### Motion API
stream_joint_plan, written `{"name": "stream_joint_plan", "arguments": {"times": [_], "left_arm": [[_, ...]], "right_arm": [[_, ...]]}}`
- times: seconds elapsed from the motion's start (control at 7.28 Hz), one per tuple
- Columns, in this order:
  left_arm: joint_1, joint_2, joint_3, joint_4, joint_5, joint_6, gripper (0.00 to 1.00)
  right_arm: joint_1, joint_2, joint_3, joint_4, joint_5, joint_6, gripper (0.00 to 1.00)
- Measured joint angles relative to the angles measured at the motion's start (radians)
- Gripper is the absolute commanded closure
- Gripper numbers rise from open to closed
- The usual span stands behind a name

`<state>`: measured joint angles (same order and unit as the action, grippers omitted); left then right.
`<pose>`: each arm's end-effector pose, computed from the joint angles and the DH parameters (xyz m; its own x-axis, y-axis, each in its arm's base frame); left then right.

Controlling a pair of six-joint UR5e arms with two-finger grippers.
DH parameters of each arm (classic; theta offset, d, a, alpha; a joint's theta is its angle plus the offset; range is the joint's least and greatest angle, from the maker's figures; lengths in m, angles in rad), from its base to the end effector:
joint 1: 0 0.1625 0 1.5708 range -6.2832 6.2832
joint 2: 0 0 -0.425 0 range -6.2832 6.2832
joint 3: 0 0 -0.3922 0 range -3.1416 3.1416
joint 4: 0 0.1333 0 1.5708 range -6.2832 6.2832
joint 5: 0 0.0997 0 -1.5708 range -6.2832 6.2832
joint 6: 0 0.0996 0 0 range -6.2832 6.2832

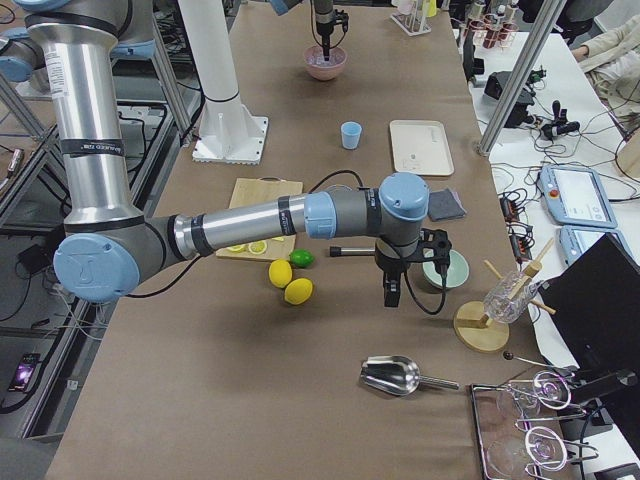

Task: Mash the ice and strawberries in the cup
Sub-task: 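Lower the left gripper into the bowl and grasp another ice cube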

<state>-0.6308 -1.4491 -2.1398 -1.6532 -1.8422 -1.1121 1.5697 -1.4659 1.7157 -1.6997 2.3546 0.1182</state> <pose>0.2897 -0.3436 0.4471 0.8280 -0.0765 -0.5555 0.1028 0.9946 0.0163 0.0624 -0.5321 0.5462 0.7033 0.0317 0.7102 -0.0824 0.9959 0.0371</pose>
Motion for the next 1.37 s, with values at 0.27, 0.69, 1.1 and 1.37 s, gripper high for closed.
{"name": "stream_joint_plan", "arguments": {"times": [0.27, 0.69, 1.1, 1.37], "left_arm": [[0.011, 0.001, 0.017, 0.001, 0.000, 0.001, 0.04], [0.029, 0.007, 0.025, 0.006, 0.001, 0.010, 0.16], [0.042, 0.017, 0.031, 0.008, 0.001, 0.020, 0.22], [0.045, 0.016, 0.039, 0.008, 0.001, 0.021, 0.22]], "right_arm": [[0.000, 0.000, 0.002, 0.000, -0.001, 0.000, 0.00], [0.000, -0.002, 0.002, 0.000, -0.001, 0.000, 0.00], [0.000, -0.007, 0.003, 0.000, 0.000, 0.000, 0.00], [0.000, -0.009, 0.003, 0.000, -0.001, 0.000, 0.00]]}}
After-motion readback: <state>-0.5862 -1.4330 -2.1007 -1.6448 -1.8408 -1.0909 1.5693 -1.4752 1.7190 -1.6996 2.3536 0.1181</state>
